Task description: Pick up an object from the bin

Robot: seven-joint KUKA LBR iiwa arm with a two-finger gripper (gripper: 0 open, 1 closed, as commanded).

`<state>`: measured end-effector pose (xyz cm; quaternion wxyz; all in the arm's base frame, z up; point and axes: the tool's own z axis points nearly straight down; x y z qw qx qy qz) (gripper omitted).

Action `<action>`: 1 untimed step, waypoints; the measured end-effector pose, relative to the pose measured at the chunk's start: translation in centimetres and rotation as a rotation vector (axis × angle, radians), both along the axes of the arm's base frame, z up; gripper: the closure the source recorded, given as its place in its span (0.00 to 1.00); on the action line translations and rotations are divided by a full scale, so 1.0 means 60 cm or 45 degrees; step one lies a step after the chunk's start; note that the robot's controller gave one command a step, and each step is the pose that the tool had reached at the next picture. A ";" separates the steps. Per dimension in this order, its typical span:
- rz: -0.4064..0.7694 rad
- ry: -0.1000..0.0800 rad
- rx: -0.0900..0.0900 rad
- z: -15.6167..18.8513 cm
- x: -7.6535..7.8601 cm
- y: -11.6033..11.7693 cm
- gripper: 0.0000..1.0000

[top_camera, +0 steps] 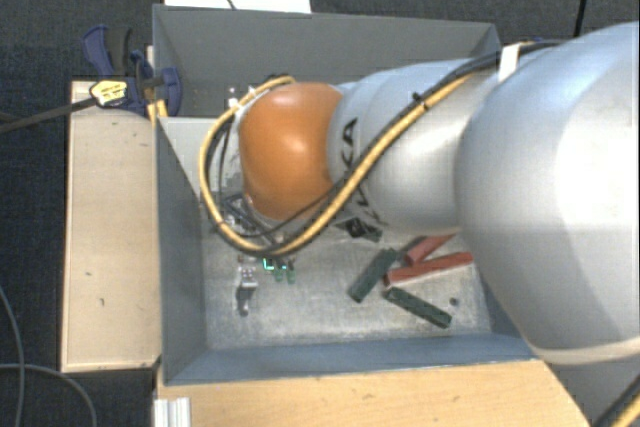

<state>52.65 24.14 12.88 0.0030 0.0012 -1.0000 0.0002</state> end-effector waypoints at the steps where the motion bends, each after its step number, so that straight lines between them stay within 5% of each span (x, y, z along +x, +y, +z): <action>1: -0.005 -0.009 0.002 0.007 0.004 -0.001 0.00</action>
Offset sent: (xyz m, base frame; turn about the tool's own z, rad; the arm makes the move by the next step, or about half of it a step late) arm 0.0475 -0.0692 0.0460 0.1118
